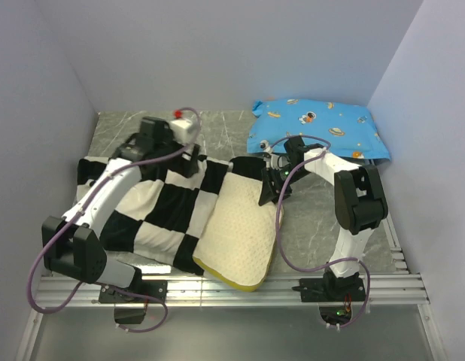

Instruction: Put the pillow into the pillowcase

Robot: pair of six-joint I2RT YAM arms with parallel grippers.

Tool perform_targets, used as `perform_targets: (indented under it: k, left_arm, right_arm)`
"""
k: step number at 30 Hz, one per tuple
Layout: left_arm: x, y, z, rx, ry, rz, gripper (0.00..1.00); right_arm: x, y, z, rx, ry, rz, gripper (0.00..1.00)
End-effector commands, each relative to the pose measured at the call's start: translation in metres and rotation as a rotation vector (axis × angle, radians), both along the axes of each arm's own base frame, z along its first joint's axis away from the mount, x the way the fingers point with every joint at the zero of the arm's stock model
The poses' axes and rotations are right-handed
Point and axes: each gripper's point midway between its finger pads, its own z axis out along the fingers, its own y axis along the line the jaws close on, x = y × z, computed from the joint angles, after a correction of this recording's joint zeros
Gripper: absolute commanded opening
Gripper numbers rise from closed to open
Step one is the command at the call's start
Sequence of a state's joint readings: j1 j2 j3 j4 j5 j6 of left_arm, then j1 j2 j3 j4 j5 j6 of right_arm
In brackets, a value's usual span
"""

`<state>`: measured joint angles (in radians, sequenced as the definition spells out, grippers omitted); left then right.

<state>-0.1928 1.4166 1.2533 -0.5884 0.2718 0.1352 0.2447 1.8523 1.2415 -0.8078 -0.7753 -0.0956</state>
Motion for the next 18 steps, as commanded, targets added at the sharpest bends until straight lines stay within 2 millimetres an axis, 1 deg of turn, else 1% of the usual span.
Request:
perform_targets:
  k: [1,2,4,5,6,7,8,9,10,11,12,13,15,16,17,18]
  left_arm:
    - [-0.028,-0.079,-0.002,-0.141,0.063,-0.166,0.99]
    - [-0.035,-0.101,-0.011,-0.157,0.092,-0.181,0.99]
    - [-0.031,-0.120,-0.019,-0.142,0.075,-0.184,0.99]
    - [-0.035,-0.137,-0.030,-0.124,0.095,-0.202,0.99]
    - [-0.023,-0.137,-0.032,-0.088,0.057,-0.149,0.99]
    - [-0.016,-0.142,-0.039,-0.073,0.059,-0.121,0.99]
    - [-0.008,-0.140,-0.043,-0.052,0.049,-0.087,0.99]
    - [0.004,-0.134,-0.044,-0.019,0.020,-0.034,0.99]
    - [0.017,-0.136,-0.037,-0.020,-0.012,-0.011,0.99]
    - [0.025,-0.140,-0.045,-0.012,-0.007,-0.006,0.99]
    - [0.031,-0.144,-0.045,-0.014,-0.016,-0.009,0.97]
    - [0.043,-0.146,-0.049,-0.003,-0.027,0.017,0.95]
    - [0.053,-0.150,-0.056,-0.001,-0.018,0.033,0.86]
    - [0.061,-0.153,-0.053,-0.001,-0.031,0.049,0.85]
    - [0.066,-0.154,-0.066,0.011,-0.010,0.065,0.84]
    - [0.070,-0.154,-0.069,0.015,-0.015,0.074,0.84]
  right_arm:
    - [-0.004,0.032,0.002,0.112,0.049,0.013,0.55]
    - [-0.001,0.034,0.001,0.122,0.046,0.006,0.54]
    - [0.003,0.036,0.002,0.132,0.056,-0.018,0.50]
    - [0.003,0.038,0.003,0.137,0.057,-0.018,0.50]
    - [0.003,0.040,0.004,0.142,0.061,-0.022,0.47]
    - [0.005,0.040,0.004,0.145,0.056,-0.025,0.46]
    - [0.004,0.040,0.005,0.150,0.055,-0.026,0.43]
    - [0.004,0.042,0.006,0.154,0.054,-0.027,0.40]
    - [0.005,0.041,0.006,0.154,0.053,-0.032,0.39]
    - [0.005,0.041,0.004,0.155,0.048,-0.036,0.36]
    - [0.005,0.042,0.005,0.159,0.045,-0.038,0.31]
    - [0.007,0.043,0.006,0.167,0.035,-0.039,0.29]
    - [0.006,0.042,0.003,0.165,0.035,-0.050,0.22]
    - [0.007,0.042,0.003,0.166,0.032,-0.054,0.19]
    - [0.007,0.041,0.002,0.165,0.022,-0.058,0.17]
    - [0.008,0.041,0.001,0.155,0.013,-0.064,0.14]
